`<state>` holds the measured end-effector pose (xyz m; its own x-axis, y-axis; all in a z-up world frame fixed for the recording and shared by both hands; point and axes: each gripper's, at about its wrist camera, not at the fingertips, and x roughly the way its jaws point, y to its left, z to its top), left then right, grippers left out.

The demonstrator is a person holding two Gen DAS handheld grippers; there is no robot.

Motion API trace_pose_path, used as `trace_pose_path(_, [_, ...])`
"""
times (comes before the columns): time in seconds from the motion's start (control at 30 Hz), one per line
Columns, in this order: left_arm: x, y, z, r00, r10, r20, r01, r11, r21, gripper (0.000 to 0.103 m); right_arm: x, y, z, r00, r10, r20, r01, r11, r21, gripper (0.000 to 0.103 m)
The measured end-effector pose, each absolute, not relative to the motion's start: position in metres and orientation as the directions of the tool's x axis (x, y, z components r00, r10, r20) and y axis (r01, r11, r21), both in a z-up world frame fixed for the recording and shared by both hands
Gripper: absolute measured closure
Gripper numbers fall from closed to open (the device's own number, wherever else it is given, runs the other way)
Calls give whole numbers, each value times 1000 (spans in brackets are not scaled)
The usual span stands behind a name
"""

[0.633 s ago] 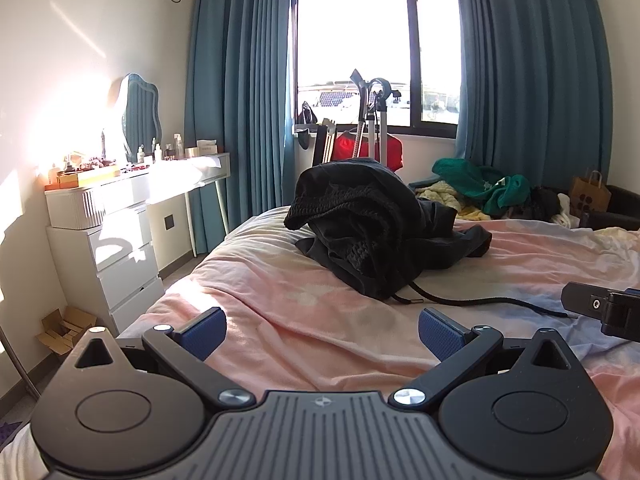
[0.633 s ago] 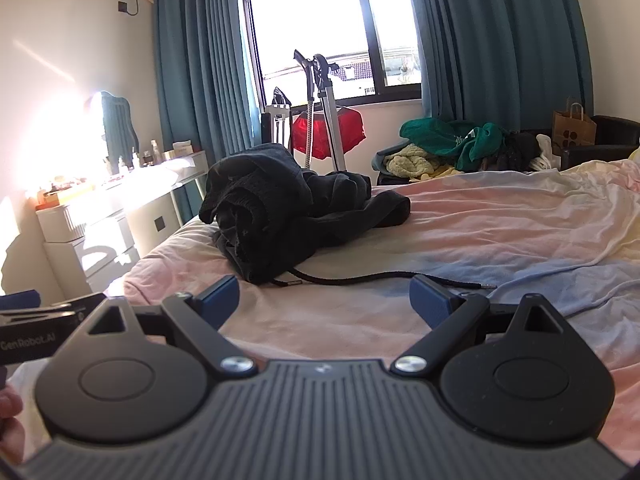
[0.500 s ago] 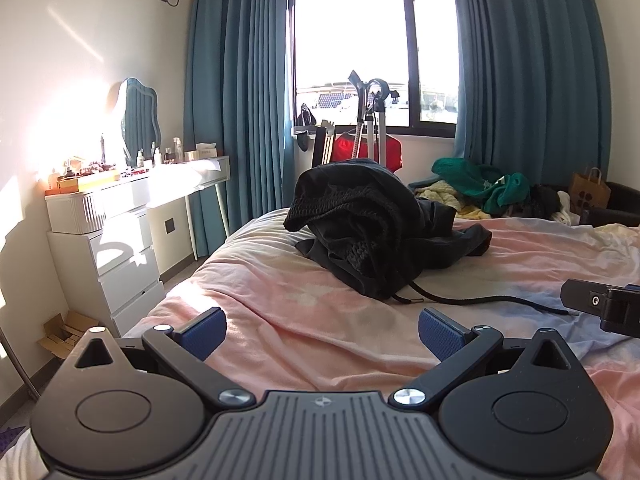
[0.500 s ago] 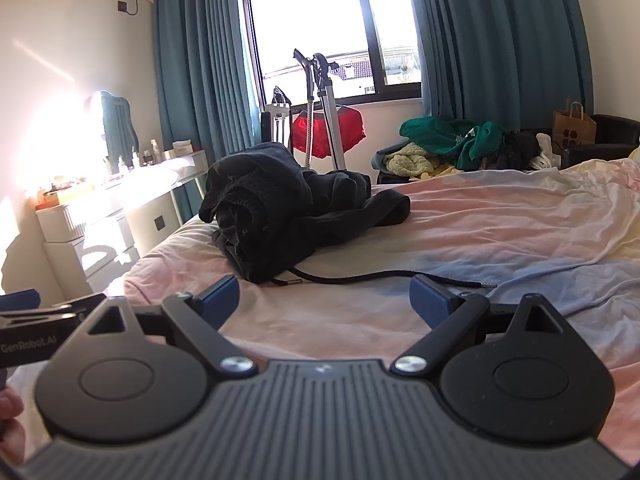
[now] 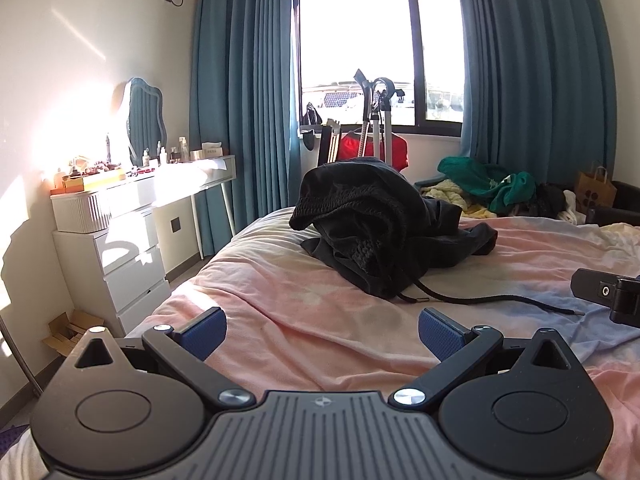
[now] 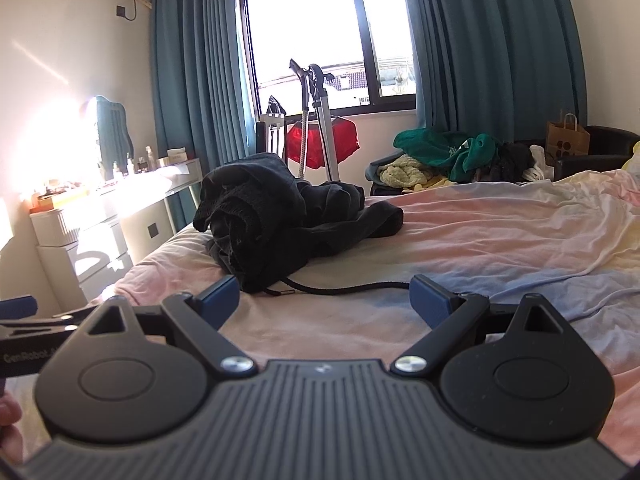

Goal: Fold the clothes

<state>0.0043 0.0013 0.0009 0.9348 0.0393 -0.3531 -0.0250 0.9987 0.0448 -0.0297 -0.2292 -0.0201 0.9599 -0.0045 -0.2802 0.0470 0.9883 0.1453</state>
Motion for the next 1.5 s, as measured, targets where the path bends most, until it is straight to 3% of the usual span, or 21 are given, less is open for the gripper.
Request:
trace_pose_path(1.13, [5, 4, -2, 939, 23, -343, -10, 999, 38, 0, -31, -222, -14, 961, 117, -251, -62, 975, 216, 10])
trace_pose_path(1.5, [35, 14, 50, 962, 65, -266, -35, 993, 115, 0, -7, -221, 6, 979, 79, -187, -35, 974, 225, 10])
